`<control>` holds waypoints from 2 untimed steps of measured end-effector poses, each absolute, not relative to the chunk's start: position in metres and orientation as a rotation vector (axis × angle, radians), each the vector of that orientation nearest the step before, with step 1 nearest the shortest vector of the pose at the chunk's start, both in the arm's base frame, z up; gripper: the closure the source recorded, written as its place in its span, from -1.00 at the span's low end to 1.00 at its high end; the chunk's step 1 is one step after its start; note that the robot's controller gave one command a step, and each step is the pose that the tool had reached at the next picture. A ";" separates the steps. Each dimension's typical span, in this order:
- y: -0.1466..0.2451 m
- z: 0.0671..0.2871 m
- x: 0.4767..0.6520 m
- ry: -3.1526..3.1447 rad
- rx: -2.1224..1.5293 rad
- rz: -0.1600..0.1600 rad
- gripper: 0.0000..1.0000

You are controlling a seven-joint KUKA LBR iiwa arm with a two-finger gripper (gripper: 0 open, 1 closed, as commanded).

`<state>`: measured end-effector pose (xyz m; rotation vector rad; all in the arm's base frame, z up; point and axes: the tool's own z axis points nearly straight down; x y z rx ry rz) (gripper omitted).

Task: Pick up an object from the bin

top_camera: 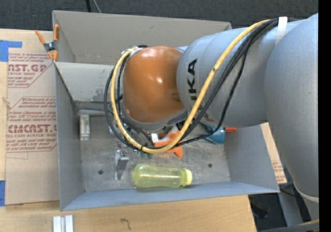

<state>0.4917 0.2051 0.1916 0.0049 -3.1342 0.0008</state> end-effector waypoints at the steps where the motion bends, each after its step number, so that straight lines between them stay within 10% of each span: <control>1: 0.204 0.196 0.494 -3.142 0.002 -0.002 -1.00; 2: 0.183 0.163 0.509 -3.146 0.123 -0.005 -1.00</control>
Offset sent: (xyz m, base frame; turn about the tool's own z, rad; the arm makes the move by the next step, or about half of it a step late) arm 0.0345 -0.0527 -0.0740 -0.1563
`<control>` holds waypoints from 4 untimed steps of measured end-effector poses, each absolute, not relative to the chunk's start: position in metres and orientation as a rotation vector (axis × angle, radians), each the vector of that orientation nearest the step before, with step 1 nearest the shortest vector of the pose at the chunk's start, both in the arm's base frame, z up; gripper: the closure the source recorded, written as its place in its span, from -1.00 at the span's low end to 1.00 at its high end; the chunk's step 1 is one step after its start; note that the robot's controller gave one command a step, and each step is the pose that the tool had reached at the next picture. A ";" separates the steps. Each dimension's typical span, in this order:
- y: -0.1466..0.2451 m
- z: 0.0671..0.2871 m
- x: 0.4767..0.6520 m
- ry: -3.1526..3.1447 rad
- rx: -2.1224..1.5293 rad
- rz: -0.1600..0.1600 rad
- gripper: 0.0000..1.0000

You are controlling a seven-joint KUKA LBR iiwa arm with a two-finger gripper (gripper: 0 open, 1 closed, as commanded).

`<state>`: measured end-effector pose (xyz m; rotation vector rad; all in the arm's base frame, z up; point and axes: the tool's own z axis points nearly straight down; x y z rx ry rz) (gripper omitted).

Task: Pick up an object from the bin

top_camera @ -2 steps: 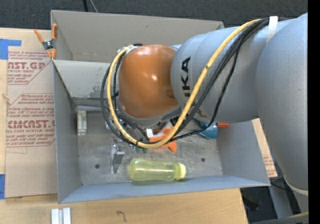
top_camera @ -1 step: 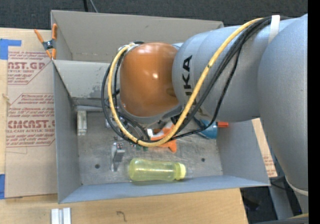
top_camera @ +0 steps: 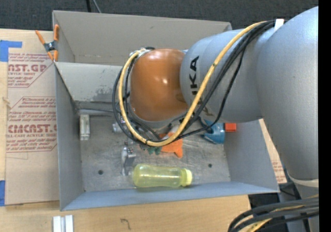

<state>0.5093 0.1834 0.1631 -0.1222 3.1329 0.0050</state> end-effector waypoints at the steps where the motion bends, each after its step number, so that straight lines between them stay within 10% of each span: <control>1: 0.165 0.105 0.507 3.124 -0.271 0.000 -1.00; 2: 0.125 0.114 0.494 3.111 -0.534 0.001 -1.00; 3: 0.086 0.120 0.515 3.070 -0.265 0.002 1.00; 4: 0.087 0.114 0.511 3.082 -0.266 0.006 -1.00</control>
Offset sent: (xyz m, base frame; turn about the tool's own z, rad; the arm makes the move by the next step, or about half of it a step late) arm -0.0164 -0.0955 0.0061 -0.3558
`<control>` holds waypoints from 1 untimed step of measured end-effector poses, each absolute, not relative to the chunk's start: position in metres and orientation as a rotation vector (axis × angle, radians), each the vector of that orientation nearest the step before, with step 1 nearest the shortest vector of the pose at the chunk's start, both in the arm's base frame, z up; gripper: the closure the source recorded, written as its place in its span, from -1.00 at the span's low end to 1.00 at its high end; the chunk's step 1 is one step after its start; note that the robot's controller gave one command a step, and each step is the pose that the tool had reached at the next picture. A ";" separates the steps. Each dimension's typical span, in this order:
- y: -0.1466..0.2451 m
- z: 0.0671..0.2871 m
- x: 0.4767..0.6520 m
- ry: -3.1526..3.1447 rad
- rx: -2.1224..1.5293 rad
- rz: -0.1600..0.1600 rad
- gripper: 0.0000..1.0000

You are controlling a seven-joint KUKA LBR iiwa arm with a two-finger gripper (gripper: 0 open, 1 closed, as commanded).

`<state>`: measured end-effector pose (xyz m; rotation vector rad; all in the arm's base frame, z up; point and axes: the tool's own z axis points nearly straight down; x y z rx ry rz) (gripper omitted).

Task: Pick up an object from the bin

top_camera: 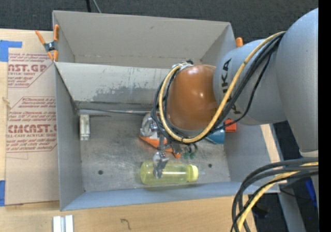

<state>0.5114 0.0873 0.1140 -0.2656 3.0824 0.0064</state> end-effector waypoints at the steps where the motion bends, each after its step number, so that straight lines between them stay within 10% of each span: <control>1: 0.088 0.097 0.497 3.117 -0.280 0.007 -1.00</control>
Offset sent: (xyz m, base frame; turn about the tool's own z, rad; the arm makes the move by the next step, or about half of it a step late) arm -0.0322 -0.0209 0.0025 -0.4290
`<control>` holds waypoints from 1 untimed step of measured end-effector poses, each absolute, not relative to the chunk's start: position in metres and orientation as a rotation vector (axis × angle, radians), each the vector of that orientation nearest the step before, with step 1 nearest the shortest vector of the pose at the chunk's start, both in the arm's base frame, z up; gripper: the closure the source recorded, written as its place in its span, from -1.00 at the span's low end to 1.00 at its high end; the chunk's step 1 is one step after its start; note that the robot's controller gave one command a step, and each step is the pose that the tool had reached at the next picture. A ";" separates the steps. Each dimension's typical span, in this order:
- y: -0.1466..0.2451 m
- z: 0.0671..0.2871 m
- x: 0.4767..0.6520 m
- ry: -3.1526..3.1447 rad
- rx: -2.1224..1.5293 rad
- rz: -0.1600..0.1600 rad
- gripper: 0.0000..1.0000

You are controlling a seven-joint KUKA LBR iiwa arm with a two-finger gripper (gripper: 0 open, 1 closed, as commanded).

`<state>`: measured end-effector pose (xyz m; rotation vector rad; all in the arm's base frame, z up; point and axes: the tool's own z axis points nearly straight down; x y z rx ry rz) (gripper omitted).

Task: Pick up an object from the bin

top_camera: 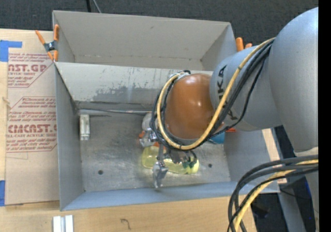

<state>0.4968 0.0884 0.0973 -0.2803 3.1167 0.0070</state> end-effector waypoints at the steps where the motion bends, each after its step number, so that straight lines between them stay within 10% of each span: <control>1: 0.081 0.097 0.488 3.106 -0.483 0.002 -1.00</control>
Offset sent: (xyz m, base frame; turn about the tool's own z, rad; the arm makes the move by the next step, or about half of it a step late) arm 0.0619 -0.0727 -0.0203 -0.1291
